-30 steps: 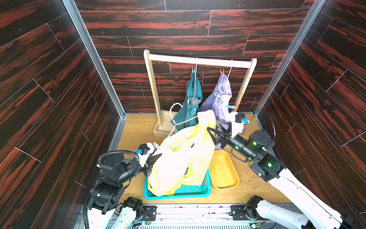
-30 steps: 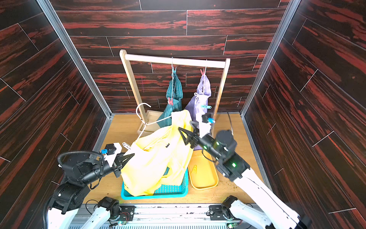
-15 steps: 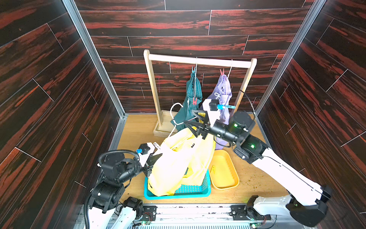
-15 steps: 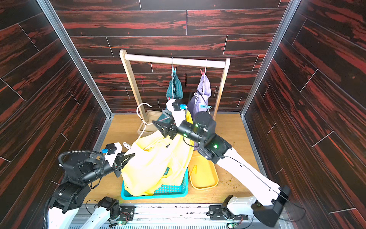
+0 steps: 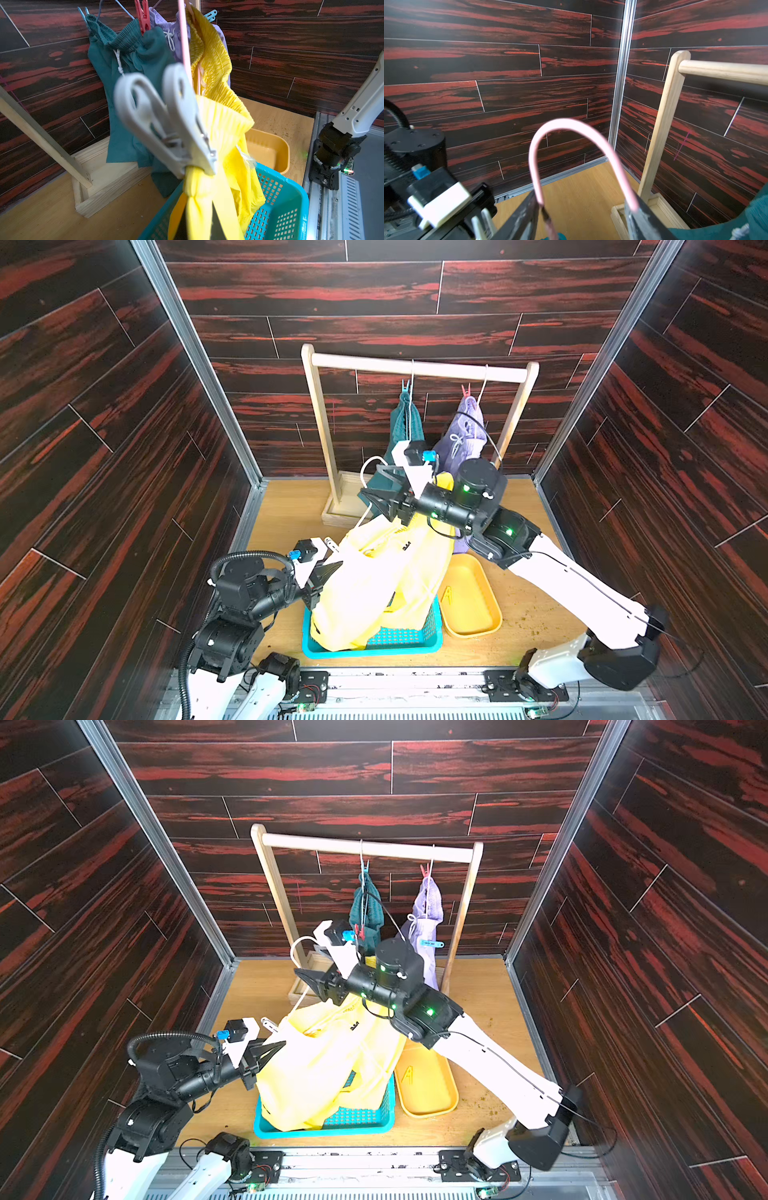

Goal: Remove the clothespins securing shorts to the hanger
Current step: Remove the clothespin from the hanger.

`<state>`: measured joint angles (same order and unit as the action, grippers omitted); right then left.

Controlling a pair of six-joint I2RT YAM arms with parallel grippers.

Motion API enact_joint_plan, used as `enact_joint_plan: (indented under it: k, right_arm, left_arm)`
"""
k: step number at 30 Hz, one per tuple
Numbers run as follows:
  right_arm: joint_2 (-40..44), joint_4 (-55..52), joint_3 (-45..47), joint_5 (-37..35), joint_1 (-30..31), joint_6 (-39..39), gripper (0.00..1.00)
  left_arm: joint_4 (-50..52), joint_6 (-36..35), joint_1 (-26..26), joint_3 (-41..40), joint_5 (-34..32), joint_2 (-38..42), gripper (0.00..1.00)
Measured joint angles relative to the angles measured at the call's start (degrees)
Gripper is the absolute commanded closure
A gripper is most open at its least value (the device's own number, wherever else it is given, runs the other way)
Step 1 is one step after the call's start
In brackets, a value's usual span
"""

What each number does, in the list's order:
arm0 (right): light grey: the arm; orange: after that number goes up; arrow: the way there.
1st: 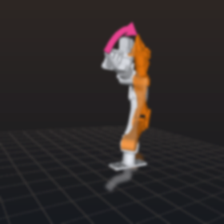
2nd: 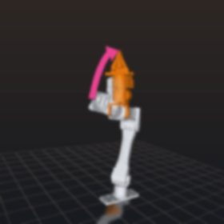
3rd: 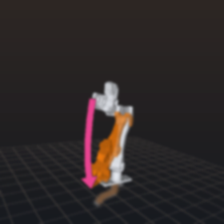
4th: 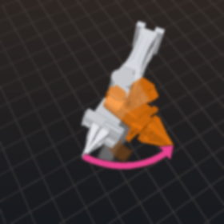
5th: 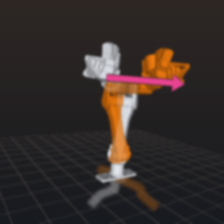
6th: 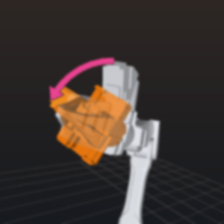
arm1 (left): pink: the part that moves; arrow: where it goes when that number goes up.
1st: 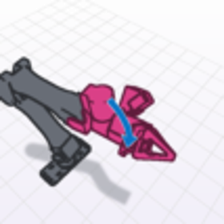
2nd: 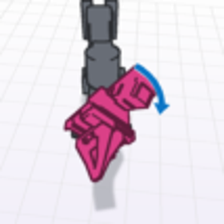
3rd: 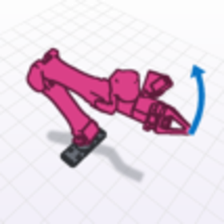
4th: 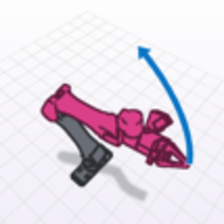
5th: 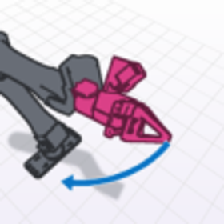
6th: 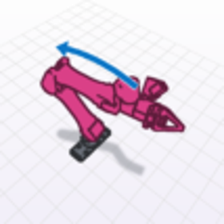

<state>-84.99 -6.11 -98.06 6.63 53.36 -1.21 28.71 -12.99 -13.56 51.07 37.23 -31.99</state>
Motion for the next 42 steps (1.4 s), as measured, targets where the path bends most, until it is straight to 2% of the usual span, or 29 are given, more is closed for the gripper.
enact_joint_plan:
  k: [14,16,20,21,22,25,27,29,35,42]
  right_arm:
    - [-2.0,-2.6,-0.9,1.8,0.2,0.1,0.53]
    - [-2.0,-2.9,-0.9,1.8,0.3,0.1,0.64]
    - [-2.0,-3.4,-0.7,2.4,0.7,-0.3,1.0]
    - [-2.0,-3.2,-0.6,2.0,0.8,-1.0,1.0]
    - [-2.0,-3.4,-0.5,2.0,0.7,-1.1,1.0]
    - [-2.0,-3.8,0.6,1.5,0.2,-1.4,1.0]
    - [-2.0,-3.7,1.7,1.5,0.3,-1.3,1.0]
    - [-2.0,-3.1,3.1,1.6,0.4,-1.2,1.0]
    - [-1.9,2.5,9.8,2.0,0.5,-1.3,1.0]
    - [0.3,11.8,18.9,1.7,0.5,-1.6,1.0]
  left_arm:
    - [-1.0,0.4,0.0,-0.6,0.1,-0.2,1.0]
    - [-1.1,0.4,0.0,-0.6,0.0,-0.2,1.0]
    - [-1.5,0.6,0.0,-0.7,0.0,-0.3,0.98]
    - [-1.3,0.7,0.0,-0.8,0.0,-0.3,0.83]
    - [-1.5,0.6,0.0,-0.8,-0.1,-0.2,0.52]
    - [-4.3,2.4,0.0,-0.9,-1.5,0.8,0.17]
    - [-6.5,4.0,0.0,-1.4,-2.4,2.3,0.03]
    - [-8.4,5.7,0.0,-1.7,-3.3,3.6,0.0]
    - [-15.6,10.9,0.0,-3.1,-6.4,5.9,0.0]
    - [-15.3,14.3,0.0,-1.0,-5.7,1.8,0.02]
